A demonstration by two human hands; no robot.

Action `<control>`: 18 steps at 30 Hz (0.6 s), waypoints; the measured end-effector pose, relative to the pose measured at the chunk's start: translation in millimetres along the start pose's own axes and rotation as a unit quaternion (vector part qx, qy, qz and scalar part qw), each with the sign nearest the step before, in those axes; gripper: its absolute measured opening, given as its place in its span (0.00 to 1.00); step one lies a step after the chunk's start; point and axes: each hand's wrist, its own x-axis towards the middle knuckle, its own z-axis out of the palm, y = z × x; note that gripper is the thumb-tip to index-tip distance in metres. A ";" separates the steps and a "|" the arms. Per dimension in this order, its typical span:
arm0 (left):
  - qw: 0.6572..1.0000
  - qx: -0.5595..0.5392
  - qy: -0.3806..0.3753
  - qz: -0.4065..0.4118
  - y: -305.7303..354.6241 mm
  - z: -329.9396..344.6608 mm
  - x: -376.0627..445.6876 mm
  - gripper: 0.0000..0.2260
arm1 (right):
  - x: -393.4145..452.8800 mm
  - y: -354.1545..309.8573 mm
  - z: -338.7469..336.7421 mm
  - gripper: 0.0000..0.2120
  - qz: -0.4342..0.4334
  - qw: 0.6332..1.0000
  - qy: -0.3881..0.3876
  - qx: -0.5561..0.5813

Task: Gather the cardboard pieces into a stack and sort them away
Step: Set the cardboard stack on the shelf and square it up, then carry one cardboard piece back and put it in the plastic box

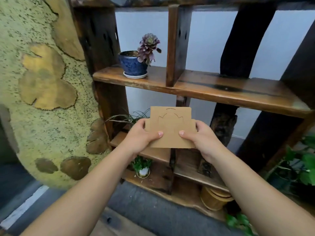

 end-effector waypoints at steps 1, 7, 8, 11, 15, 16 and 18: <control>1.000 -0.002 0.013 -0.002 -5.1 -13.8 -8.0 0.24 | -3.4 -0.9 15.0 0.19 0.000 1.000 -0.010 -0.001; 0.996 -0.025 0.081 -0.038 -47.2 -97.8 -66.9 0.26 | -31.2 6.3 114.5 0.23 0.021 0.997 -0.074 -0.016; 0.995 -0.027 0.088 -0.049 -55.0 -113.3 -76.4 0.25 | -36.2 7.5 132.5 0.23 0.022 0.996 -0.088 -0.022; 0.991 -0.030 0.112 -0.064 -71.9 -153.4 -103.4 0.24 | -50.8 10.6 179.0 0.21 0.020 0.992 -0.118 -0.028; 0.985 -0.024 0.159 -0.069 -89.2 -204.2 -138.1 0.24 | -65.6 14.0 244.6 0.21 0.028 0.989 -0.146 -0.015; 0.983 -0.019 0.171 -0.069 -93.1 -216.6 -146.0 0.24 | -68.4 14.2 260.7 0.21 0.029 0.987 -0.156 -0.015; 0.979 -0.010 0.191 -0.074 -100.6 -239.6 -162.5 0.23 | -73.0 14.2 291.0 0.21 0.027 0.983 -0.178 -0.022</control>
